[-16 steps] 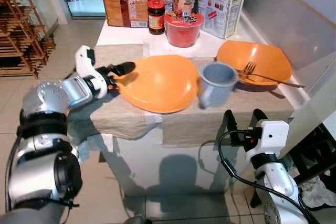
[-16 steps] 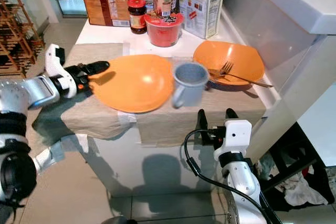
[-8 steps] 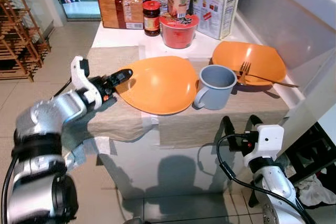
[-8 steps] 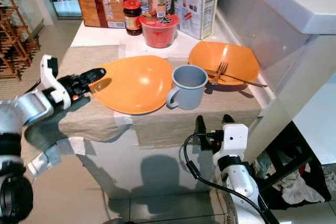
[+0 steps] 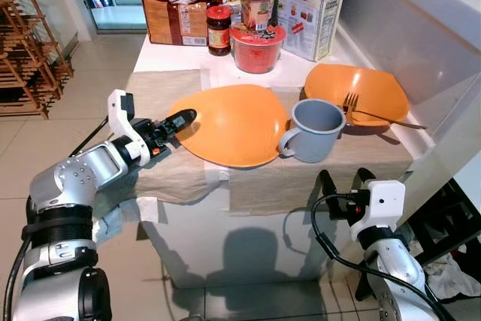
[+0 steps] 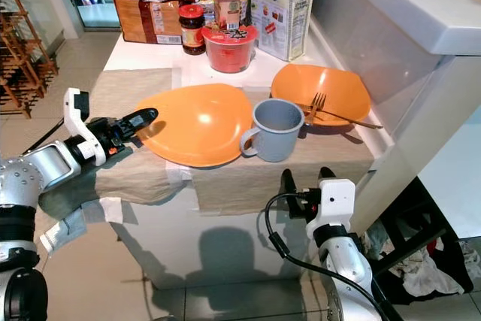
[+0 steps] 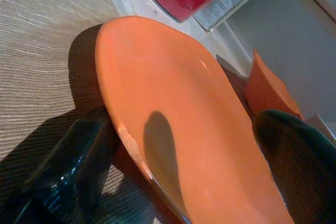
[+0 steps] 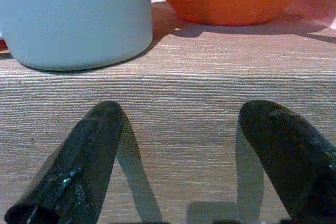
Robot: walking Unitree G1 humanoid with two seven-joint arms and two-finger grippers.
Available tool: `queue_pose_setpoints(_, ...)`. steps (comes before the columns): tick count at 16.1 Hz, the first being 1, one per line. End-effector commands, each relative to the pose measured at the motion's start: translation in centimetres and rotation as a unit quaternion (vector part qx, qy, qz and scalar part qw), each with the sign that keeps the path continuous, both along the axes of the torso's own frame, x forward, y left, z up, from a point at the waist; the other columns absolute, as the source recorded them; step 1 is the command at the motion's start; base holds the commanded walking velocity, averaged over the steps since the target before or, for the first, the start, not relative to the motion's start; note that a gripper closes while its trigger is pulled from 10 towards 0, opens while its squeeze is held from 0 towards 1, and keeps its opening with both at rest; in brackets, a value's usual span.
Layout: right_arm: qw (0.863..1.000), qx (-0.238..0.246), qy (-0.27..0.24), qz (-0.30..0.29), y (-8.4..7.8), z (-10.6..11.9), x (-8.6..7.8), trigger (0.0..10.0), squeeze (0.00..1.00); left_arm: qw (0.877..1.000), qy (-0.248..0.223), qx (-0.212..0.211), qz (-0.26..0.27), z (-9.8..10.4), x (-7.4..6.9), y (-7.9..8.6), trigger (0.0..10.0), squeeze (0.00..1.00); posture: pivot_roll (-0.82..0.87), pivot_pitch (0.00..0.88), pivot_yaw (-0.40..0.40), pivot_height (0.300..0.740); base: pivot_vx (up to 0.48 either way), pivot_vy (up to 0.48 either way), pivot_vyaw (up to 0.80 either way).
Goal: Setting the table
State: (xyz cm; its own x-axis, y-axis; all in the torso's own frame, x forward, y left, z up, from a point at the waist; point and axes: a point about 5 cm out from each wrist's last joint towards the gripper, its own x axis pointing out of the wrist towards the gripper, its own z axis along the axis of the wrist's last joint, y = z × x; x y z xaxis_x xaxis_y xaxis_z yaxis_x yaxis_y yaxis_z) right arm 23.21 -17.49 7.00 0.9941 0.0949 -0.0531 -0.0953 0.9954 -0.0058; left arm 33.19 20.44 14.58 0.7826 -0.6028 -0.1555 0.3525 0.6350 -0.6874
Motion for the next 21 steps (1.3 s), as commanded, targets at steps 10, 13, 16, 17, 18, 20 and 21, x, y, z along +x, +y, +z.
queue_pose_setpoints(10, 1.000, 0.005, -0.007, 0.018, 1.0, 0.5, 0.4, 10.0, 0.00, 0.990, 0.131, 0.042, -0.037, -5.7, -1.1, -4.1, 0.0, 0.00, -0.06, 0.000, -0.012, 0.740, 0.000, 0.000, 0.00)
queue_pose_setpoints(13, 1.000, 0.005, -0.009, 0.018, 1.1, 0.7, 0.4, 10.0, 0.00, 0.990, 0.112, 0.082, 0.024, -5.4, 0.0, -2.4, 0.0, 0.00, -0.06, 0.000, -0.011, 0.740, 0.000, 0.000, 0.00)
queue_pose_setpoints(16, 1.000, 0.006, -0.011, 0.019, 1.2, 0.9, 0.4, 10.0, 0.00, 0.985, 0.103, 0.100, 0.096, -5.1, 1.0, -0.9, 0.0, 0.00, -0.06, 0.000, -0.009, 0.740, 0.000, 0.000, 0.00)
queue_pose_setpoints(17, 1.000, 0.006, -0.011, 0.019, 1.2, 0.9, 0.4, 10.0, 0.00, 0.984, 0.102, 0.102, 0.102, -5.1, 1.0, -0.8, 0.0, 0.00, -0.06, 0.000, -0.009, 0.740, 0.000, 0.000, 0.00)
queue_pose_setpoints(18, 1.000, 0.007, -0.011, 0.019, 1.2, 1.0, 0.4, 10.0, 0.00, 0.984, 0.102, 0.102, 0.103, -5.1, 1.1, -0.8, 0.0, 0.00, -0.06, 0.000, -0.009, 0.740, 0.000, 0.000, 0.00)
queue_pose_setpoints(20, 1.000, 0.006, -0.009, 0.020, 1.1, 0.9, 0.4, 10.0, 0.00, 0.979, 0.108, 0.122, 0.120, -5.5, 1.1, -0.4, 0.0, 0.00, -0.06, 0.000, -0.012, 0.740, 0.000, 0.000, 0.00)
queue_pose_setpoints(21, 1.000, 0.006, -0.009, 0.020, 1.1, 0.9, 0.5, 10.0, 0.00, 0.979, 0.107, 0.123, 0.122, -5.6, 1.2, -0.4, 0.0, 0.00, -0.06, 0.000, -0.012, 0.740, 0.000, 0.000, 0.00)
